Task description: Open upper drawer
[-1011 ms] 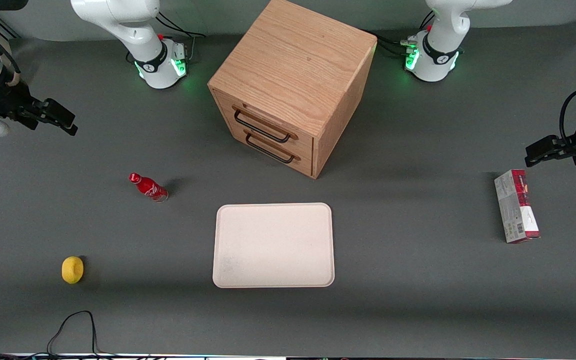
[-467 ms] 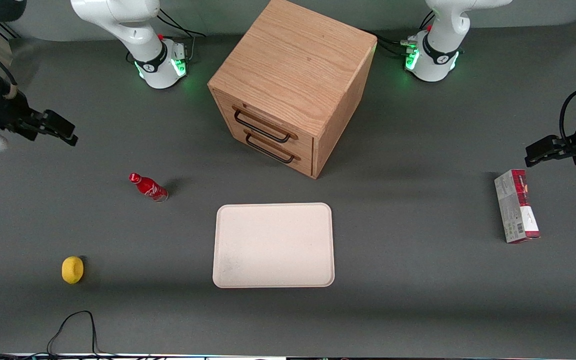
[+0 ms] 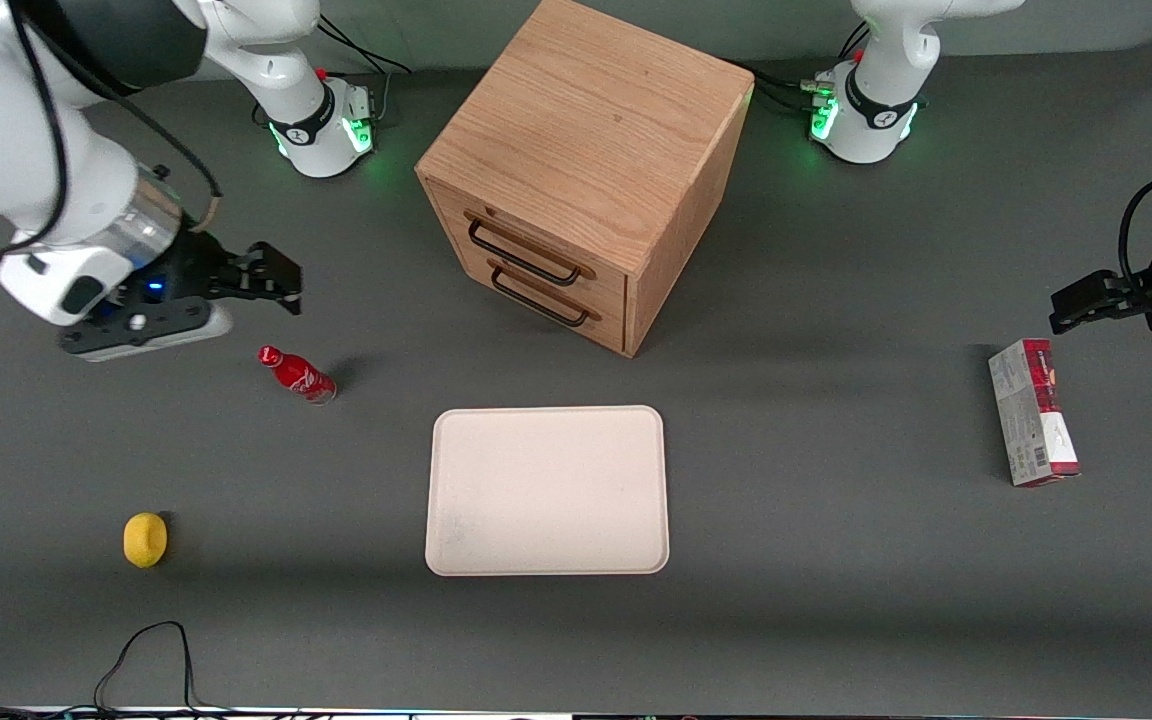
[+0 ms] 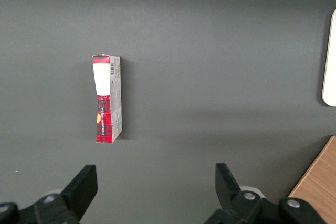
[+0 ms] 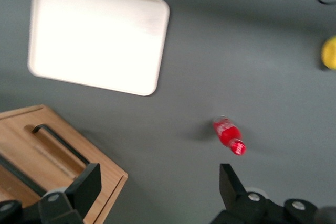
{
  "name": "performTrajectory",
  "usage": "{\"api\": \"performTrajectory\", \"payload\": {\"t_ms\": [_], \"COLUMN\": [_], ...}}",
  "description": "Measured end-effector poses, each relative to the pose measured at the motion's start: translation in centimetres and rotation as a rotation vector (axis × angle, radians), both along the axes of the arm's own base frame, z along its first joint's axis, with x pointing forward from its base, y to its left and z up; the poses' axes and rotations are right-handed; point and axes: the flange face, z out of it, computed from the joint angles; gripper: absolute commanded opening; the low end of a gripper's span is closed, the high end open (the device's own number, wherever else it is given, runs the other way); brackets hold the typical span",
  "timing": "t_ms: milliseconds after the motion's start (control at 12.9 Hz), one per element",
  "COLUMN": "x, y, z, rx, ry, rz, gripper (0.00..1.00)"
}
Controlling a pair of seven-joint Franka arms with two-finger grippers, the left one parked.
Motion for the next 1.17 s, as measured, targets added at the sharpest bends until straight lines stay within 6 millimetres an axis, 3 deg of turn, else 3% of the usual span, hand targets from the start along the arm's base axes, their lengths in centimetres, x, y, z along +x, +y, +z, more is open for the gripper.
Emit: {"api": "performTrajectory", "payload": {"t_ms": [389,544,778,1167], "x": [-3.1,-4.2,-3.8,-5.2], "y": [8.8,11.2,13.5,18.9], "z": [-0.9,-2.0,-6.4,-12.9], "rx": [-0.028,-0.023,0.02,0.111], "ry": [-0.004,0.021,0.098,0.217], "rz": [0.276,0.446,0.686,0.827], "gripper": [1.0,1.0,1.0,1.0]}}
